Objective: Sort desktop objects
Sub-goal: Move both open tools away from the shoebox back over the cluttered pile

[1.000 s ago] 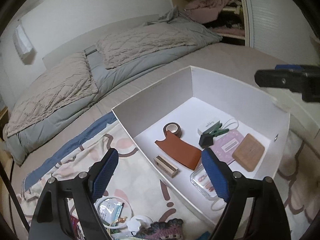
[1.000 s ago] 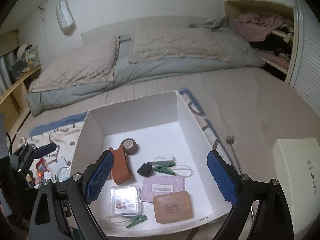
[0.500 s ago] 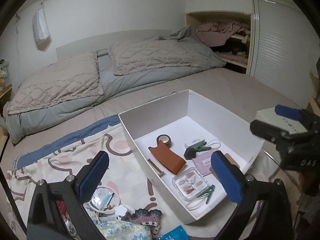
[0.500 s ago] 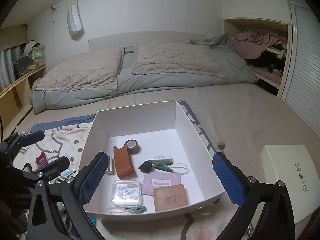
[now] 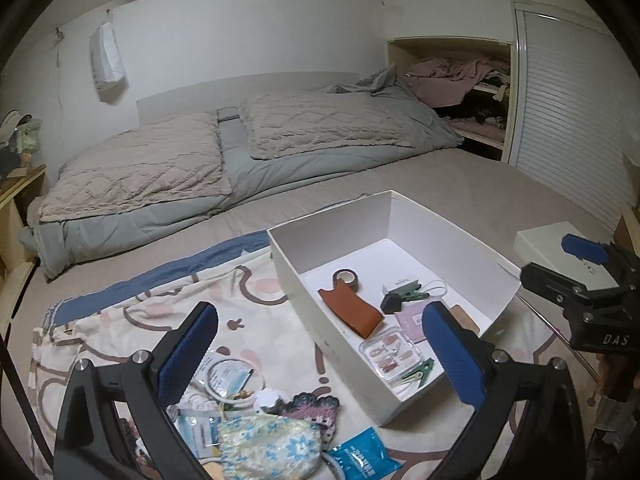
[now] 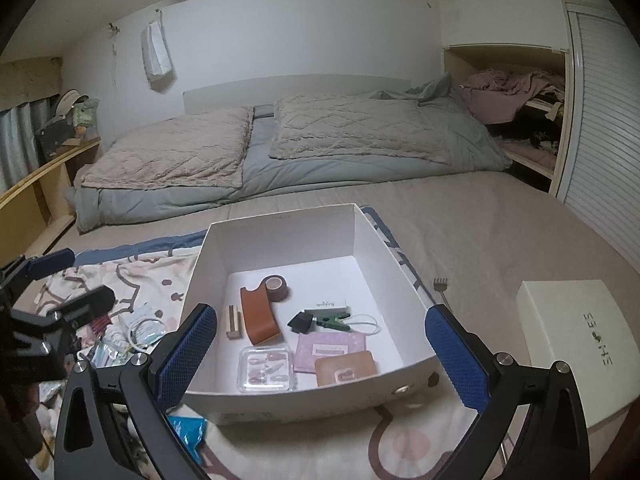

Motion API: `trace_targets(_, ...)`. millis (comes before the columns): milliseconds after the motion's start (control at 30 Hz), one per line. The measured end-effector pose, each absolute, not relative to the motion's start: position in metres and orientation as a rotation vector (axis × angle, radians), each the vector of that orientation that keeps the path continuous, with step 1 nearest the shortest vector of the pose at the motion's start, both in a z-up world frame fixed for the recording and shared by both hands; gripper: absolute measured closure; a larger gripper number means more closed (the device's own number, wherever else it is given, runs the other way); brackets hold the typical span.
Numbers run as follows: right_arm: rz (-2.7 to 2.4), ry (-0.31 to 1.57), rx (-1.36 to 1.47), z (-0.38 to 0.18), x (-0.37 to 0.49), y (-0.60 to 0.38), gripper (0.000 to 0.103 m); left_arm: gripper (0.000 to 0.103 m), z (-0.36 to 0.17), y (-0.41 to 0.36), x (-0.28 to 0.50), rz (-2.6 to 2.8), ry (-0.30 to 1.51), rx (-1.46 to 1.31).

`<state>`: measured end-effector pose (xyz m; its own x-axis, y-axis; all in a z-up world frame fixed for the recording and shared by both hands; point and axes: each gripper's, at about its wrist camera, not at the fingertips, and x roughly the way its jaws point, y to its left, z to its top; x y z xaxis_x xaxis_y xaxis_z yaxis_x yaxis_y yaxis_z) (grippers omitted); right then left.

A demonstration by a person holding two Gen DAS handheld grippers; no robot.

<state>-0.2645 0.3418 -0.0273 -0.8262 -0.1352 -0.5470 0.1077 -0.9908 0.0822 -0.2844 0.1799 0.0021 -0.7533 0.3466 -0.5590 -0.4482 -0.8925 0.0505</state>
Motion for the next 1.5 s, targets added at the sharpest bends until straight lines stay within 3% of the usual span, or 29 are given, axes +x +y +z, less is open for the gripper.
trace_targets(600, -2.888, -0.191, 0.871, -0.027, -0.239, 0.342, 0.000, 0.000, 0.003, 0.106, -0.265, 2.706, 0.316, -0.759)
trace_targets(1500, -2.767, -0.166, 0.794, -0.020, -0.198, 0.277, 0.000, 0.000, 0.027, -0.023, -0.196, 2.923, 0.191, -0.650)
